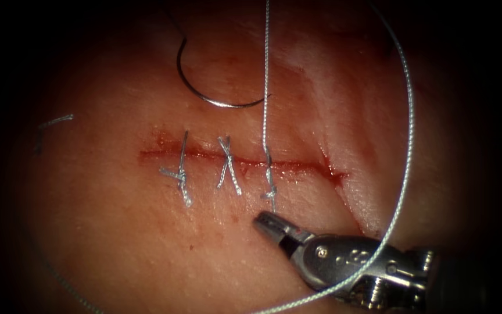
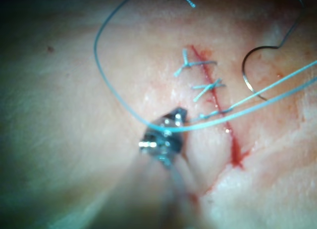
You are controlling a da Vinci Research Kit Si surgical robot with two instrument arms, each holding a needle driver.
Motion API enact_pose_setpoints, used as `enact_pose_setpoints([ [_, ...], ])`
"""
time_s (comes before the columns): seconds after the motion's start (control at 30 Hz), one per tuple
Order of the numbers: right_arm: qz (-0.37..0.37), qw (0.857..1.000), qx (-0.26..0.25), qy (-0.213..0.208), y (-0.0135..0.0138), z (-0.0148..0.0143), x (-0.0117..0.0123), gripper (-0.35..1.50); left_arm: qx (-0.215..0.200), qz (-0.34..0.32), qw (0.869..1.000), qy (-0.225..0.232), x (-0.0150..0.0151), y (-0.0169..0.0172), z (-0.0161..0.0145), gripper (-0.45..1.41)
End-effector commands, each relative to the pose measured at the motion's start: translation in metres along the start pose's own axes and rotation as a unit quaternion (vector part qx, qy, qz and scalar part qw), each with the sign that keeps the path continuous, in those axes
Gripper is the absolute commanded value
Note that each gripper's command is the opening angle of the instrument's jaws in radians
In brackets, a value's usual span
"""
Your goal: Wound Closure
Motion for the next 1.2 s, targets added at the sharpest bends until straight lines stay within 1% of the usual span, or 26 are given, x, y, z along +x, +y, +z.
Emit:
enact_pose_setpoints([
  [0.03, -0.001, 1.000, 0.003, 0.001, -0.0011, 0.0004, -0.0002, -0.35, 0.004, 0.003, 1.000, -0.006, -0.0007, -0.0009, 0.0012, -0.45],
  [0.33, -0.005, 1.000, 0.023, 0.003, -0.0019, 0.0003, -0.0005, -0.35, 0.014, 0.006, 1.000, -0.024, -0.0023, -0.0025, 0.0026, -0.45],
  [0.6, -0.020, 0.998, 0.063, -0.013, -0.0041, 0.0000, -0.0012, -0.35, 0.022, 0.015, 0.999, -0.038, -0.0041, -0.0019, 0.0033, -0.45],
  [0.73, -0.027, 0.997, 0.068, -0.021, -0.0049, -0.0002, -0.0015, -0.35, 0.023, 0.016, 0.999, -0.040, -0.0042, -0.0017, 0.0034, -0.45],
  [0.9, -0.036, 0.995, 0.087, -0.030, -0.0059, -0.0002, -0.0024, -0.35, 0.024, 0.021, 0.999, -0.043, -0.0041, -0.0016, 0.0034, -0.45],
  [1.2, -0.052, 0.992, 0.108, -0.039, -0.0065, 0.0002, -0.0032, -0.35, 0.024, 0.023, 0.999, -0.043, -0.0040, -0.0016, 0.0034, -0.45],
])
